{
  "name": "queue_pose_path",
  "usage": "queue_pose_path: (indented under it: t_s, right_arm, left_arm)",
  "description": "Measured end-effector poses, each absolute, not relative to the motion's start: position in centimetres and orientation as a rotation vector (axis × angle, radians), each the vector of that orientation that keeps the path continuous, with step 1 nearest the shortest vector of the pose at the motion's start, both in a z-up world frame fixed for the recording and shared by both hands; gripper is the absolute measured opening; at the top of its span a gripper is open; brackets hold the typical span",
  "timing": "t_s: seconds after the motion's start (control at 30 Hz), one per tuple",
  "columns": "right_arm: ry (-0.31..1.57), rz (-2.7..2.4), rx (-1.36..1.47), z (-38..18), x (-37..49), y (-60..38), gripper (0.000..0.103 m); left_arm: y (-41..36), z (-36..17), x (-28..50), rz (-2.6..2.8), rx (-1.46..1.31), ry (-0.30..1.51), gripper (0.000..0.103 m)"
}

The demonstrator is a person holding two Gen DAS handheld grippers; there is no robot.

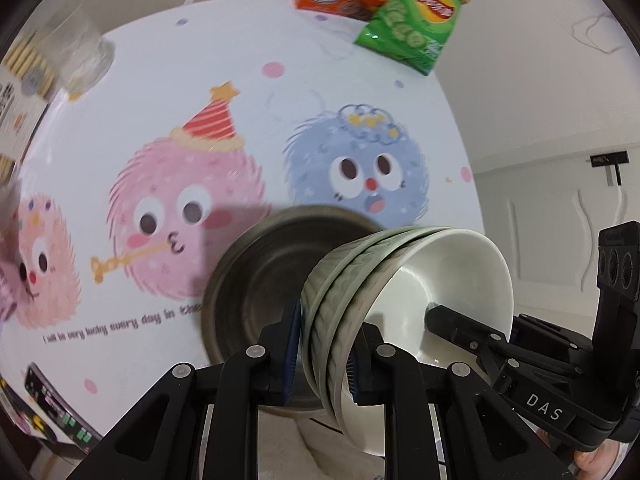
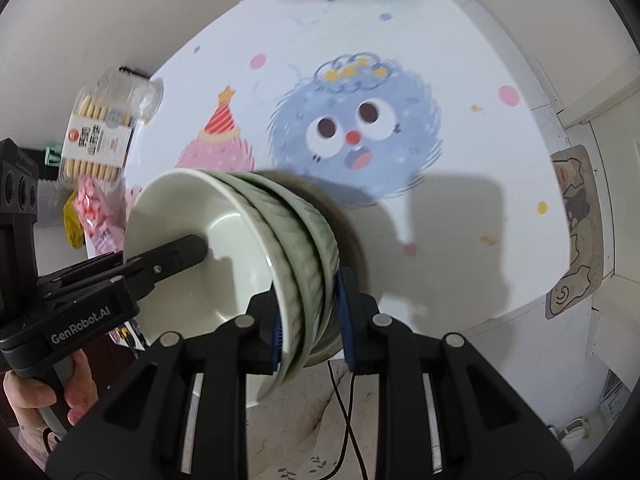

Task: Organize plates and bowls
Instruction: 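Carry the stacked bowls with both grippers over the steel bowl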

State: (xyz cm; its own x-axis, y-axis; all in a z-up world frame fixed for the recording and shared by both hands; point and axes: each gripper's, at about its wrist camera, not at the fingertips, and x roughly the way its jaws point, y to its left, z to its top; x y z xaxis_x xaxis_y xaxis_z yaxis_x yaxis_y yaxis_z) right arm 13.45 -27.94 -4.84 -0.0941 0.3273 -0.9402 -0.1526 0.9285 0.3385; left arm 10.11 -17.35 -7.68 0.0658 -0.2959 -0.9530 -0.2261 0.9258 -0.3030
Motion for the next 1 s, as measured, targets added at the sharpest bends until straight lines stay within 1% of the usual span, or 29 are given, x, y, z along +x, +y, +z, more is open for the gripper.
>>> queue_pose_path:
  t_s: [0.47, 0.8, 1.0]
  right_arm:
    - [1.661, 0.429, 0.063, -8.1, 11.1, -25.7, 0.026]
    - [1.675, 0.425, 0.023, -10.1, 10.5, -25.2, 0.026]
    - [1.680, 0.419, 0.030, -10.7, 10.6, -25.3, 0.026]
  left_arm:
    - [-15.3, -11.3, 7.0, -0.019, -0.460, 1.519, 0.019]
    - [-15.2, -13.1, 6.8, -0.001, -0.473, 1.533, 0.019]
    - [-15.3, -13.1, 7.0, 0.000, -0.472, 1.525, 0.018]
